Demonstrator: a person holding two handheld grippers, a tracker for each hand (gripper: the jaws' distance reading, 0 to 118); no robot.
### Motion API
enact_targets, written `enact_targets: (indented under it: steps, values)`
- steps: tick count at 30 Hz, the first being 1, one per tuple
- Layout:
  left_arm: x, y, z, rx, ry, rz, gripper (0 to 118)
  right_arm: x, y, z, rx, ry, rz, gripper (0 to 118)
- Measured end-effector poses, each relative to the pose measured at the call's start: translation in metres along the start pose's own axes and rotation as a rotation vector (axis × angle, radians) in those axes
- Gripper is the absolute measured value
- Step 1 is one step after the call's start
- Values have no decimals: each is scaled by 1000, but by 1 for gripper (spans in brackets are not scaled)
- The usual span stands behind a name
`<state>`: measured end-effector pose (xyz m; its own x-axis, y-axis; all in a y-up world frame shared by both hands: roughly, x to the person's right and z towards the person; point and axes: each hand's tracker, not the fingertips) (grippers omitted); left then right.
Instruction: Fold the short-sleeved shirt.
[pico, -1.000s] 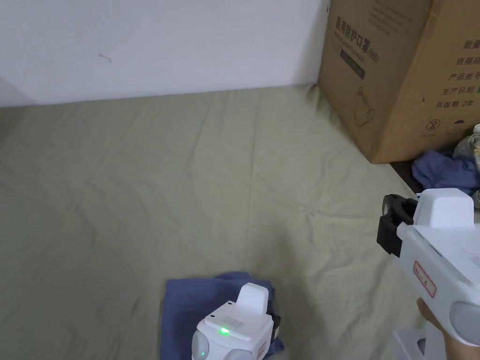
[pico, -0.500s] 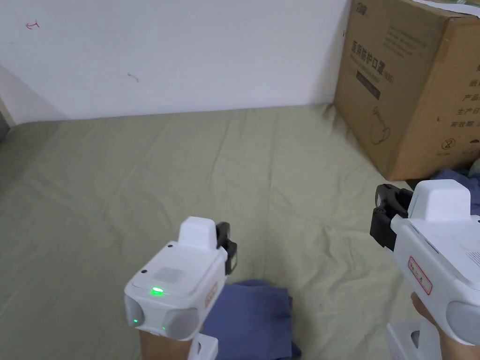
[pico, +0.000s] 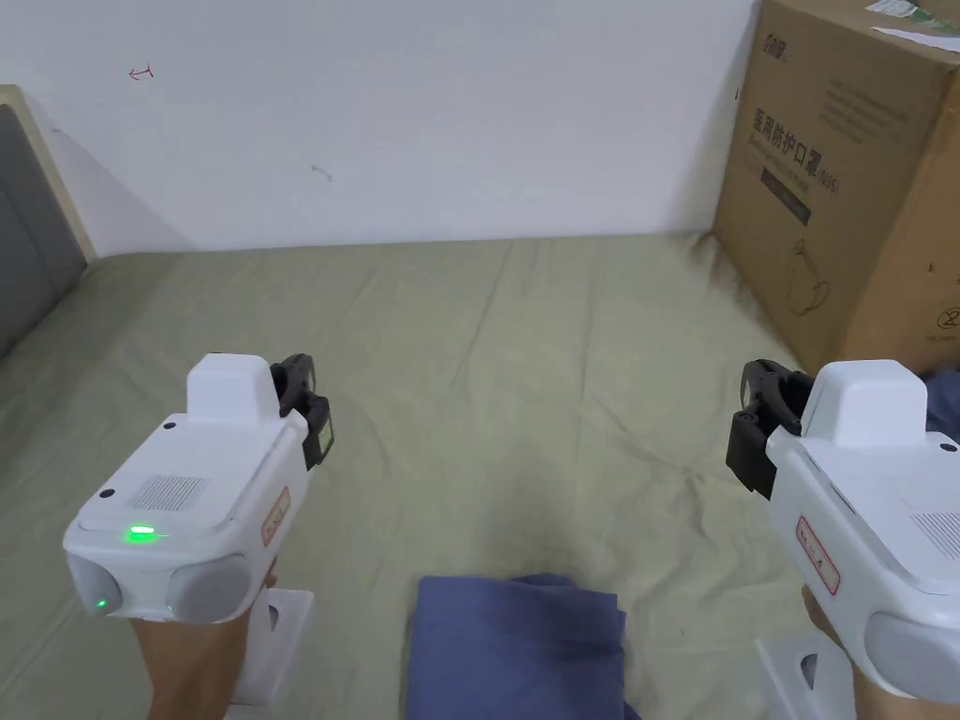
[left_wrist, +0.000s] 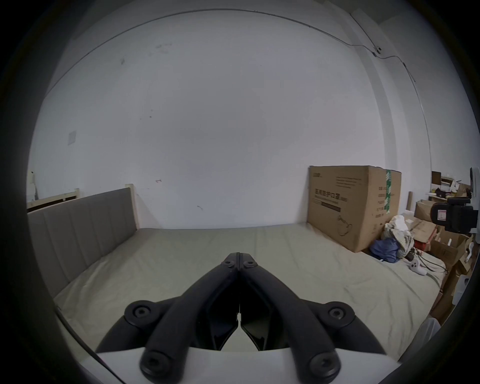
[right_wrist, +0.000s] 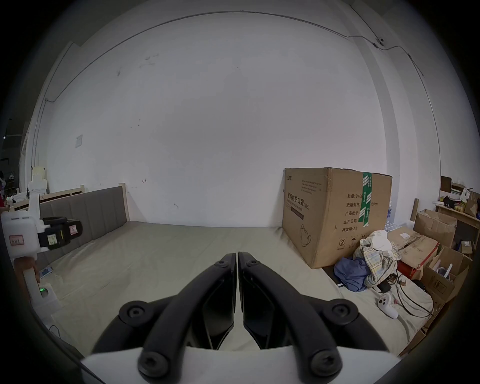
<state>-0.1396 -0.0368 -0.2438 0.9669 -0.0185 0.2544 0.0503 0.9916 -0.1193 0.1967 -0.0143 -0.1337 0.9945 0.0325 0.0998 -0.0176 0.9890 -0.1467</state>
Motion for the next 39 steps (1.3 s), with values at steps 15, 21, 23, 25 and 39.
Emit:
enact_targets:
  steps: [15, 21, 23, 25, 39]
  values:
    - [-16, -16, 10, -37, 40, 29, 0, -33, -71, -44, -118, 65, 8, 2]
    - [-25, -29, 9, -69, 42, 36, 0, -64, -147, -72, -284, 126, 35, 2]
    - [-28, -35, 9, -89, 41, 50, 0, -71, -169, -79, -328, 141, 31, 2]
    - [-31, -41, 8, -109, 40, 60, 0, -78, -191, -84, -385, 151, 36, 2]
    - [-38, -104, -20, -393, -73, 247, 4, -91, -271, -106, -587, 136, 41, 2]
